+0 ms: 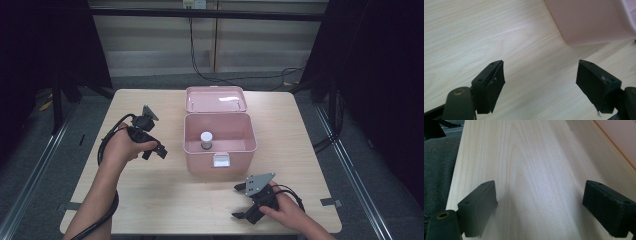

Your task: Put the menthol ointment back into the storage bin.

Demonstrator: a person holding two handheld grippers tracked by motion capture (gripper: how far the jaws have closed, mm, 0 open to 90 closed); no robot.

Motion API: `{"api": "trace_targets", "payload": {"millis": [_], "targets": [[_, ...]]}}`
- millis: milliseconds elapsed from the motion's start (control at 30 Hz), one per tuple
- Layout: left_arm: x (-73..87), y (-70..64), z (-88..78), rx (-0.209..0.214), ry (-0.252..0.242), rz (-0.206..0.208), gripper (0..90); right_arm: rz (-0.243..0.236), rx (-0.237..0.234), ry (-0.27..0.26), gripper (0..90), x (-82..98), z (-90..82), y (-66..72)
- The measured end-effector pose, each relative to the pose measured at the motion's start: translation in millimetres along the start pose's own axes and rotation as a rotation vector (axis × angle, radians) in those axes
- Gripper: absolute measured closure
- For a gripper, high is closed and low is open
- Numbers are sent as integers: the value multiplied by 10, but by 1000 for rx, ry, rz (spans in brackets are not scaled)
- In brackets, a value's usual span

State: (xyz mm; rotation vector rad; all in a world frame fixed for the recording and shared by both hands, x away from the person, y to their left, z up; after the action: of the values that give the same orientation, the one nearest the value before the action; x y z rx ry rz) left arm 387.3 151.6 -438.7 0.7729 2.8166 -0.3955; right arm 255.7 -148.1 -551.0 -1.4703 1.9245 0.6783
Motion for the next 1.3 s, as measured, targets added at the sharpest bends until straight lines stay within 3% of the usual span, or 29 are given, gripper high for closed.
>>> {"api": "trace_targets", "payload": {"millis": [267, 533, 767, 1000, 1300], "targets": [[157, 40, 188, 22, -15, 1, 222, 2, -1, 2, 112, 1, -1, 3], [267, 59, 312, 19, -37, 34, 222, 3, -1, 2, 112, 1, -1, 3], [360, 57, 457, 35, -74, 91, 216, 3, -1, 2, 112, 1, -1, 3], [455, 65, 583, 39, -68, 132, 216, 2, -1, 2, 112, 1, -1, 3], [553, 31, 697, 57, -121, 228, 212, 3, -1, 2, 112, 1, -1, 3]]}}
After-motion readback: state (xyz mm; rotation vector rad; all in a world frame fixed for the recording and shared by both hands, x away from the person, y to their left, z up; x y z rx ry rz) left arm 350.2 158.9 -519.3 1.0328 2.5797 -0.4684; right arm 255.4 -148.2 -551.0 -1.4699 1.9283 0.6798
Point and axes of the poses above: each handheld gripper's, and its own axes: z roughly forward along the jaws, x roughly out of its underside, y roughly to its left, the point moved 6 cm from there along z, roughly forward along the jaws
